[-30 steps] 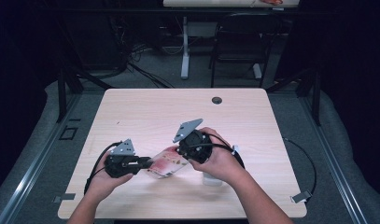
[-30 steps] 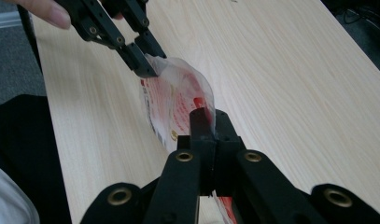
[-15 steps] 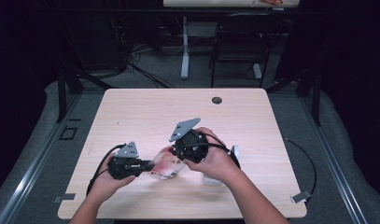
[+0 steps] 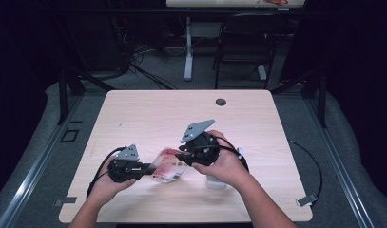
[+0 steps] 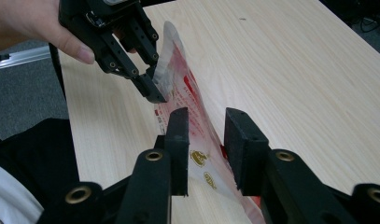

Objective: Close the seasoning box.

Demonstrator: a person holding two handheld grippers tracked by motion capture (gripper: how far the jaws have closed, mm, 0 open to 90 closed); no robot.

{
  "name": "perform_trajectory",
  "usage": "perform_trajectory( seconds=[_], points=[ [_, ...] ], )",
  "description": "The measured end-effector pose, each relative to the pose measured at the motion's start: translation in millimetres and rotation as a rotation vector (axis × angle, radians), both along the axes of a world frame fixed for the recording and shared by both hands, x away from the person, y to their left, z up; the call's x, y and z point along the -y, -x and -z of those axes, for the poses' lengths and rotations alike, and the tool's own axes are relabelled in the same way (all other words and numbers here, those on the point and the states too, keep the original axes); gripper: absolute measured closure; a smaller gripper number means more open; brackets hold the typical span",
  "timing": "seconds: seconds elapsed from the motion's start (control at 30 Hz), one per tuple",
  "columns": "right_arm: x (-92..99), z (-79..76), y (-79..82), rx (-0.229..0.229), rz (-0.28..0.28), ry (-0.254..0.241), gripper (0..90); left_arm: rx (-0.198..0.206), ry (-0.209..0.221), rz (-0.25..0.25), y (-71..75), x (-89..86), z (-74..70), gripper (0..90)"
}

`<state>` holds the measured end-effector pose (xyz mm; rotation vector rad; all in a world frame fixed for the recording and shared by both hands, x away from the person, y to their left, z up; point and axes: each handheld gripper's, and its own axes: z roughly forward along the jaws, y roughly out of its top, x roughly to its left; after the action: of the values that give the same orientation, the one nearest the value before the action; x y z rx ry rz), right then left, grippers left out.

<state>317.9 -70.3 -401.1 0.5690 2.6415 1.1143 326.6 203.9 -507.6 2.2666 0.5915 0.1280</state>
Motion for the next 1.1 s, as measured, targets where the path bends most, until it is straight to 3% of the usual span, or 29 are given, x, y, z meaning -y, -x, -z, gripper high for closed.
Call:
perform_trajectory(
  seconds=[0.2,0.4,0.63,0.83,1.1],
  points=[
    [6.1,-1.4,3.5,0.003,-0.017,-0.008,70.3,-0.015,-0.010,-0.002,-0.7,-5.5,2.3,79.8],
    [11.6,1.3,1.6,-0.007,0.004,0.004,67.3,-0.024,-0.015,-0.006,-1.3,-7.5,4.9,79.6],
    [5.6,1.7,1.2,0.002,-0.005,-0.004,73.3,-0.039,-0.024,-0.012,-3.2,-12.4,6.3,76.8],
    [-5.1,-0.9,0.9,0.013,-0.030,-0.006,75.4,-0.033,0.025,-0.028,-1.1,-20.3,-0.7,73.2],
    [-17.8,-4.2,3.0,0.017,-0.051,-0.020,71.8,-0.011,0.051,-0.041,3.7,-25.7,-11.0,66.5]
  ],
)
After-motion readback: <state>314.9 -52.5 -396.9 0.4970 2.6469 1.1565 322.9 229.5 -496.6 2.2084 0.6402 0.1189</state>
